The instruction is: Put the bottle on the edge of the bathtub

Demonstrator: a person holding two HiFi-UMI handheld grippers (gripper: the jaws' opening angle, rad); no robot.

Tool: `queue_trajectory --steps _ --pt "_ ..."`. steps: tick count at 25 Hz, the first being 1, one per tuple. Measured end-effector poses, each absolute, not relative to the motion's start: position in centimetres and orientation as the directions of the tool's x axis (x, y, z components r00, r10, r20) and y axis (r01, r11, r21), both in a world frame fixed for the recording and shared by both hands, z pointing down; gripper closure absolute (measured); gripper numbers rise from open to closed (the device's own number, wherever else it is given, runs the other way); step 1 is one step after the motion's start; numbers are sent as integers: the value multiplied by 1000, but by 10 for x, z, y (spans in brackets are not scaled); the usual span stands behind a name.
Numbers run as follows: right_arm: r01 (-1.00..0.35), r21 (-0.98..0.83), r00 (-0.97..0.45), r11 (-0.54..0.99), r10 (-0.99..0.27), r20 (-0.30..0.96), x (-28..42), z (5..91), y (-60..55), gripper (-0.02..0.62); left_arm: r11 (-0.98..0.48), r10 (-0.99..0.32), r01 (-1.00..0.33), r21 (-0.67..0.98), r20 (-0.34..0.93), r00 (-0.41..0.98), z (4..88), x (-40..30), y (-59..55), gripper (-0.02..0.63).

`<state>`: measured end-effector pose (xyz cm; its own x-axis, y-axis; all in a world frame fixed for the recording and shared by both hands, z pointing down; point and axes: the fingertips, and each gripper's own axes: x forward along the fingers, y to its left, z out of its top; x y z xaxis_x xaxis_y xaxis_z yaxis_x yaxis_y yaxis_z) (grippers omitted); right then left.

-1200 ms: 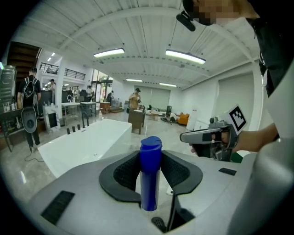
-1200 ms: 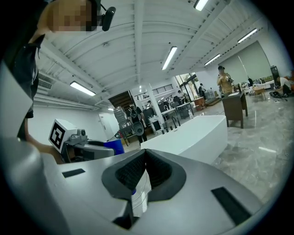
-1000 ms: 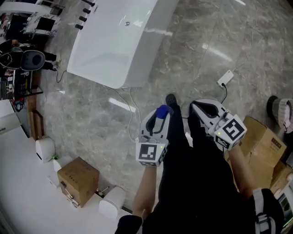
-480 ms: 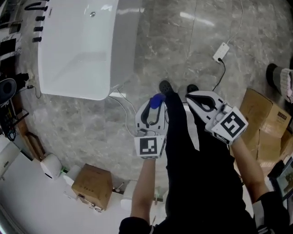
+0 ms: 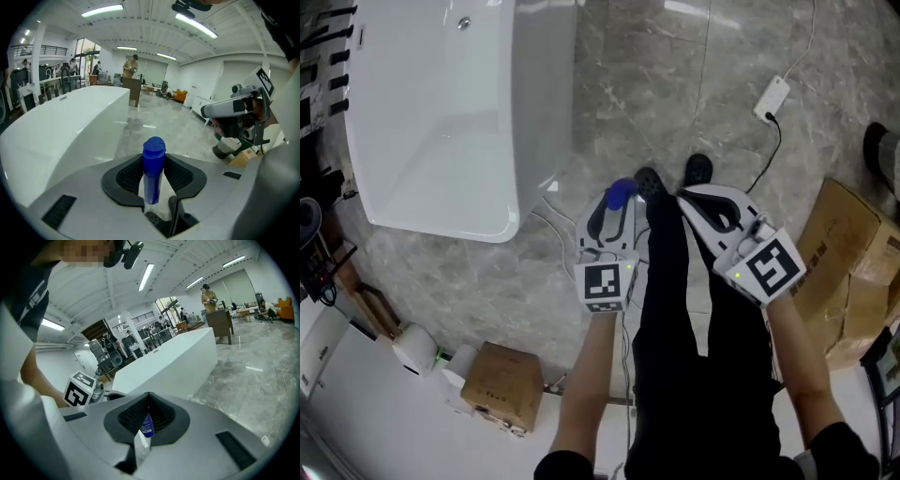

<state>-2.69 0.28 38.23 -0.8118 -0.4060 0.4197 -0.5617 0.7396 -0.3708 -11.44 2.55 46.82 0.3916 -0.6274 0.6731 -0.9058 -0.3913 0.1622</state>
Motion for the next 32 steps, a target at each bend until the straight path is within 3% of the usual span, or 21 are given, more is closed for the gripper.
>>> queue_trajectory --steps 11,22,32 --pt "-570 -403 -800 716 -372 471 -9 542 -23 584 -393 -615 -918 63 723 313 634 -120 -23 460" --pt "-548 -413 -809 727 -335 483 -6 645 -21 584 -411 -585 -911 -19 772 248 784 -142 -57 460" --pt "-603 -435 -771 669 -348 533 14 738 -31 584 -292 -593 -956 -17 788 167 884 -166 -97 461"
